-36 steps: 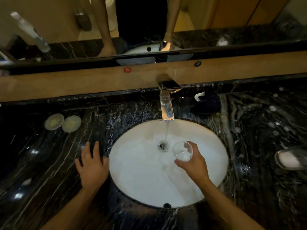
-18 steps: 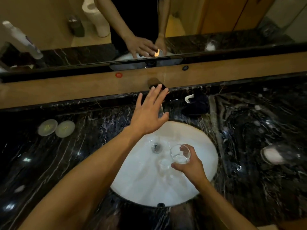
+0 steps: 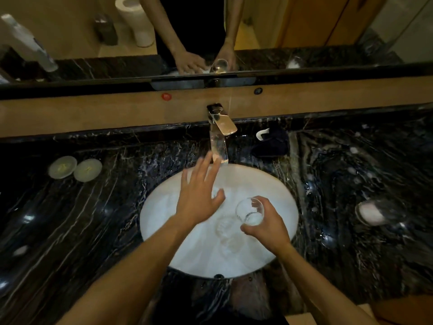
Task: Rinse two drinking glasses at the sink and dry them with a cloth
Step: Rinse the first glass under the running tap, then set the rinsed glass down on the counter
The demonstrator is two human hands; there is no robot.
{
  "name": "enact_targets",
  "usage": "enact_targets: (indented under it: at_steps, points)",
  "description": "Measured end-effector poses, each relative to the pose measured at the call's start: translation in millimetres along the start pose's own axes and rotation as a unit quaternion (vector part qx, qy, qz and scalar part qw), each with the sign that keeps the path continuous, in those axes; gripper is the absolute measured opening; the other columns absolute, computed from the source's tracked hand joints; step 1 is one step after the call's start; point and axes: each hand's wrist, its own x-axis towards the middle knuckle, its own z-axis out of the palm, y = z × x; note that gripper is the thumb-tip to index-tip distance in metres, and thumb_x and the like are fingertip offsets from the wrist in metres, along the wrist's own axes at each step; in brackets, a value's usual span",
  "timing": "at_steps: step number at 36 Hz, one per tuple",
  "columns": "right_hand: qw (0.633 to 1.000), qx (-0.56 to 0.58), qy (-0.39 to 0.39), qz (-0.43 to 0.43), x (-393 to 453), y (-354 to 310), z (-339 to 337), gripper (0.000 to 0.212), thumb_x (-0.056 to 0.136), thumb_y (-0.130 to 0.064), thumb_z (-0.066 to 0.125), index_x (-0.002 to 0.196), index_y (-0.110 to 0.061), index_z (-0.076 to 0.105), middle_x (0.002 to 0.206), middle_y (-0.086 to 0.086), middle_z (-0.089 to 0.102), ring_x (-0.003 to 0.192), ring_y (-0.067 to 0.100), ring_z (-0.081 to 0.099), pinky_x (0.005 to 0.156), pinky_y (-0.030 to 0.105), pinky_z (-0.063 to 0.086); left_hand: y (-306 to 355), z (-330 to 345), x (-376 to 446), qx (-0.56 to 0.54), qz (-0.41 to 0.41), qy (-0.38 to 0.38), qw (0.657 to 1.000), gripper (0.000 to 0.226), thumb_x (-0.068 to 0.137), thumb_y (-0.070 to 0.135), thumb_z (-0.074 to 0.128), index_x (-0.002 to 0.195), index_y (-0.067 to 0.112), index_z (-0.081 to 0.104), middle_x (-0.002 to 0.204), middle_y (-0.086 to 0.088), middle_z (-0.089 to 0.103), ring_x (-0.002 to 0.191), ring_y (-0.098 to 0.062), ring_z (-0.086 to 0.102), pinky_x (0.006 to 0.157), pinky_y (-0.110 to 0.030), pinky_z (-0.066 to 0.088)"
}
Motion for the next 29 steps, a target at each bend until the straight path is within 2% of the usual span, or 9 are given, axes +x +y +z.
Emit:
enact_targets:
  at_steps: [3,4,7,10,16,23,29]
  points:
    - [0.992,-0.118,-0.028,-0.032,1.9,-0.2,-1.9,0.085,0.06,-0.032,0.083,0.136,-0.029,0.045,0.13,-0.003,0.054,0.119,0.021,0.05,0.091,0.035,0.047,-13.2,40.5,-70.0,-0.004,-0.042,-0.07,0.997,0.077,0.092,0.058,0.031,0.157,0.04,-0.008,0.165,0.008,-0.021,0.153,-0.017,-0.013,0.119,-0.06,0.004]
    - [0.987,-0.155,-0.035,-0.038,2.3,-1.4,-3.1,0.084,0.061,-0.032,0.082,0.136,-0.03,0.045,0.13,-0.002,0.053,0.119,0.022,0.048,0.09,0.035,0.047,-18.3,52.6,-93.8,0.011,-0.053,-0.084,0.995,0.077,0.091,0.061,0.03,0.157,0.041,-0.006,0.166,0.007,-0.018,0.153,-0.018,-0.012,0.118,-0.063,0.007]
    - [0.959,-0.274,-0.05,-0.06,4.5,-6.4,-5.2,0.085,0.063,-0.038,0.08,0.139,-0.031,0.041,0.133,0.001,0.052,0.119,0.025,0.045,0.09,0.038,0.047,-35.5,72.2,-153.2,0.05,-0.066,-0.111,0.99,0.074,0.091,0.061,0.038,0.157,0.036,0.019,0.168,-0.002,0.007,0.153,-0.028,0.011,0.113,-0.07,0.018]
    - [0.91,-0.402,-0.06,-0.078,7.0,-12.8,-5.5,0.083,0.069,-0.042,0.079,0.141,-0.032,0.038,0.136,0.001,0.05,0.121,0.025,0.044,0.094,0.042,0.043,-46.7,73.9,-183.2,0.094,-0.045,-0.11,0.989,0.068,0.093,0.062,0.036,0.155,0.033,0.031,0.166,-0.005,0.018,0.151,-0.03,0.023,0.113,-0.07,0.017]
    - [0.786,-0.597,-0.1,-0.122,12.5,-21.4,-3.5,0.071,0.077,-0.035,0.073,0.138,-0.028,0.038,0.133,0.008,0.046,0.125,0.029,0.04,0.104,0.051,0.031,-45.2,71.2,-183.3,0.101,-0.041,-0.105,0.988,0.067,0.091,0.063,0.042,0.152,0.034,0.038,0.164,-0.003,0.026,0.15,-0.033,0.026,0.11,-0.075,0.014]
    - [0.671,-0.712,-0.115,-0.173,17.0,-36.9,-3.8,0.06,0.083,-0.026,0.07,0.138,-0.02,0.045,0.133,0.012,0.046,0.125,0.032,0.039,0.107,0.048,0.03,-44.5,69.6,-183.9,0.101,-0.039,-0.106,0.989,0.067,0.089,0.062,0.043,0.148,0.032,0.045,0.162,-0.004,0.031,0.147,-0.034,0.032,0.108,-0.077,0.016]
    - [0.64,-0.738,-0.12,-0.179,21.2,-42.6,-9.8,0.058,0.086,-0.027,0.068,0.139,-0.019,0.045,0.136,0.013,0.045,0.128,0.033,0.037,0.108,0.049,0.028,-44.2,68.5,-183.5,0.103,-0.05,-0.119,0.986,0.067,0.088,0.063,0.042,0.148,0.033,0.045,0.161,-0.004,0.032,0.146,-0.037,0.033,0.109,-0.076,0.015]
